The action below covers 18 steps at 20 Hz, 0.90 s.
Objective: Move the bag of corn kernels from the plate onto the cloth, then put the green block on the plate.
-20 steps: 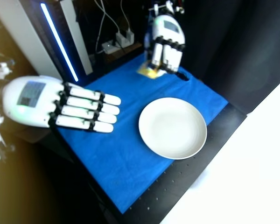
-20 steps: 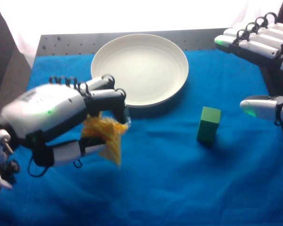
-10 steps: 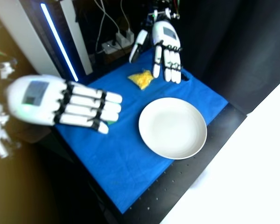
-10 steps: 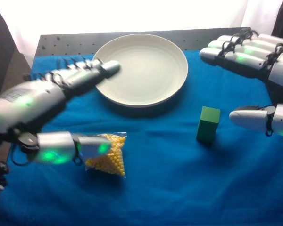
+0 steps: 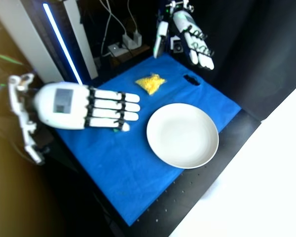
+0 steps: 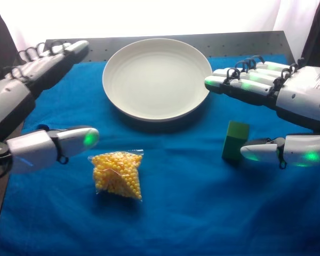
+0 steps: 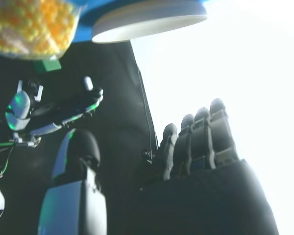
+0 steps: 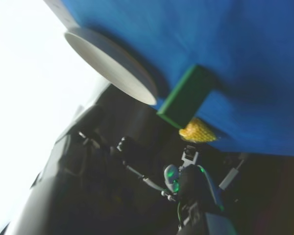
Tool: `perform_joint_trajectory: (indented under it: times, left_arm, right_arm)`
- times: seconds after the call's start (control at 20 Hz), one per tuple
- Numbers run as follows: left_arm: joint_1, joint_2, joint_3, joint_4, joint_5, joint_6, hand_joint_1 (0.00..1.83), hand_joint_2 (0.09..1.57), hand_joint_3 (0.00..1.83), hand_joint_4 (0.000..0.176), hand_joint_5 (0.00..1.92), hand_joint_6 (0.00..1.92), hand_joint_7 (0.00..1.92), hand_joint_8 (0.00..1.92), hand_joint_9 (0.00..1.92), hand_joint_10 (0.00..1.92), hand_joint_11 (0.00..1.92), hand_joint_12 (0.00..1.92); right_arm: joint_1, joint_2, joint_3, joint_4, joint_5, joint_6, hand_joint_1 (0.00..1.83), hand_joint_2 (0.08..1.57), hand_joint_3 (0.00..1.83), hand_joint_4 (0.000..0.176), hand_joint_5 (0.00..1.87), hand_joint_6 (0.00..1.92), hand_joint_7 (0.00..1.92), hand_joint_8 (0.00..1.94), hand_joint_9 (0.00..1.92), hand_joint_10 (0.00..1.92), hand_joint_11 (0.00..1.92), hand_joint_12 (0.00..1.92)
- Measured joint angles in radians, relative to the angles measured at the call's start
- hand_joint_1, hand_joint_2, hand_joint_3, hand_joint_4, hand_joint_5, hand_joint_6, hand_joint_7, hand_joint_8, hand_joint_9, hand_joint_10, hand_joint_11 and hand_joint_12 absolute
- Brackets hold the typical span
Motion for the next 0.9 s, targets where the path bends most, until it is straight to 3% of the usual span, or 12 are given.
perform_joint_trajectory:
  times: [0.05, 0.2, 0.35, 0.4, 0.45, 0.5, 0.55, 0.6, 0.65, 0.75, 0.85, 0.9]
  left_arm:
    - [0.005, 0.001, 0.000, -0.013, -0.005, 0.000, 0.51, 1.12, 0.01, 0.093, 0.00, 0.00, 0.00, 0.00, 0.00, 0.00, 0.00, 0.00]
    - [0.020, 0.001, -0.001, -0.037, -0.035, 0.000, 0.53, 1.15, 0.02, 0.076, 0.00, 0.00, 0.00, 0.00, 0.00, 0.00, 0.00, 0.00]
    - [0.037, 0.001, -0.008, -0.048, -0.053, 0.000, 0.61, 1.17, 0.01, 0.052, 0.02, 0.01, 0.00, 0.00, 0.00, 0.00, 0.04, 0.02]
    - [0.037, 0.001, -0.008, -0.048, -0.056, 0.000, 0.62, 1.17, 0.01, 0.043, 0.03, 0.01, 0.00, 0.00, 0.00, 0.00, 0.05, 0.03]
    - [0.039, 0.001, -0.008, -0.051, -0.057, 0.000, 0.64, 1.18, 0.01, 0.041, 0.03, 0.01, 0.00, 0.00, 0.00, 0.00, 0.04, 0.03]
    - [0.039, 0.001, -0.008, -0.053, -0.057, 0.000, 0.65, 1.18, 0.01, 0.049, 0.04, 0.01, 0.00, 0.00, 0.00, 0.00, 0.03, 0.03]
    - [0.040, 0.001, -0.008, -0.054, -0.057, 0.000, 0.65, 1.18, 0.01, 0.051, 0.04, 0.01, 0.00, 0.00, 0.00, 0.00, 0.04, 0.04]
    - [0.040, 0.001, -0.008, -0.055, -0.057, 0.000, 0.63, 1.19, 0.00, 0.053, 0.05, 0.01, 0.00, 0.00, 0.00, 0.00, 0.01, 0.18]
    - [0.040, 0.001, -0.008, -0.055, -0.057, 0.000, 0.63, 1.18, 0.00, 0.054, 0.06, 0.01, 0.00, 0.00, 0.00, 0.00, 0.00, 0.26]
    - [0.040, 0.001, -0.008, -0.057, -0.057, 0.000, 0.62, 1.19, 0.00, 0.053, 0.06, 0.00, 0.00, 0.00, 0.00, 0.00, 0.00, 0.21]
    - [0.040, 0.001, -0.008, -0.055, -0.057, 0.000, 0.58, 1.19, 0.00, 0.068, 0.05, 0.00, 0.00, 0.00, 0.00, 0.00, 0.00, 0.22]
    - [0.040, 0.001, -0.008, -0.057, -0.057, 0.000, 0.56, 1.19, 0.00, 0.066, 0.06, 0.00, 0.00, 0.00, 0.00, 0.00, 0.00, 0.40]
  right_arm:
    - [0.000, -0.002, 0.002, 0.000, -0.013, 0.000, 0.66, 1.22, 0.00, 0.000, 0.05, 0.01, 0.05, 0.01, 0.16, 0.05, 0.00, 1.16]
    - [0.000, -0.023, 0.012, -0.011, -0.056, 0.000, 0.69, 1.22, 0.00, 0.000, 0.12, 0.02, 0.13, 0.01, 0.23, 0.08, 0.00, 1.33]
    - [0.000, -0.054, 0.031, -0.011, -0.098, 0.000, 0.85, 1.21, 0.00, 0.000, 0.30, 0.04, 0.48, 0.05, 0.48, 0.19, 0.00, 1.49]
    - [0.000, -0.060, 0.036, -0.009, -0.106, 0.000, 0.90, 1.21, 0.00, 0.000, 0.36, 0.02, 0.59, 0.03, 0.58, 0.35, 0.13, 1.57]
    - [0.000, -0.064, 0.039, -0.009, -0.114, 0.000, 1.02, 1.20, 0.00, 0.000, 0.50, 0.06, 0.76, 0.07, 0.73, 0.60, 0.45, 1.56]
    - [0.000, -0.066, 0.041, -0.009, -0.115, 0.000, 1.09, 1.21, 0.00, 0.000, 0.62, 0.07, 0.86, 0.08, 0.83, 0.65, 0.61, 1.46]
    - [0.000, -0.066, 0.045, -0.008, -0.108, 0.004, 1.31, 1.18, 0.01, 0.000, 0.67, 0.88, 0.89, 0.94, 0.94, 1.19, 0.78, 1.47]
    - [0.001, -0.066, 0.049, -0.009, -0.101, 0.005, 1.24, 1.23, 0.01, 0.000, 0.65, 1.15, 0.85, 1.39, 0.99, 1.37, 0.93, 1.67]
    - [0.003, -0.066, 0.052, -0.009, -0.103, 0.004, 1.22, 1.25, 0.00, 0.000, 0.64, 1.23, 0.85, 1.44, 0.96, 1.39, 0.90, 1.72]
    - [0.023, -0.062, 0.052, -0.021, -0.110, 0.003, 1.20, 1.28, 0.00, 0.000, 0.58, 1.34, 0.82, 1.53, 0.97, 1.51, 0.95, 1.78]
    - [0.062, -0.045, 0.051, -0.029, -0.092, 0.004, 1.18, 1.30, 0.00, 0.000, 0.61, 1.46, 0.70, 1.57, 1.05, 1.76, 1.09, 1.90]
    - [0.087, -0.029, 0.050, -0.039, -0.080, 0.003, 1.20, 1.28, 0.00, 0.000, 0.61, 1.31, 0.78, 1.59, 1.04, 1.66, 1.03, 1.84]
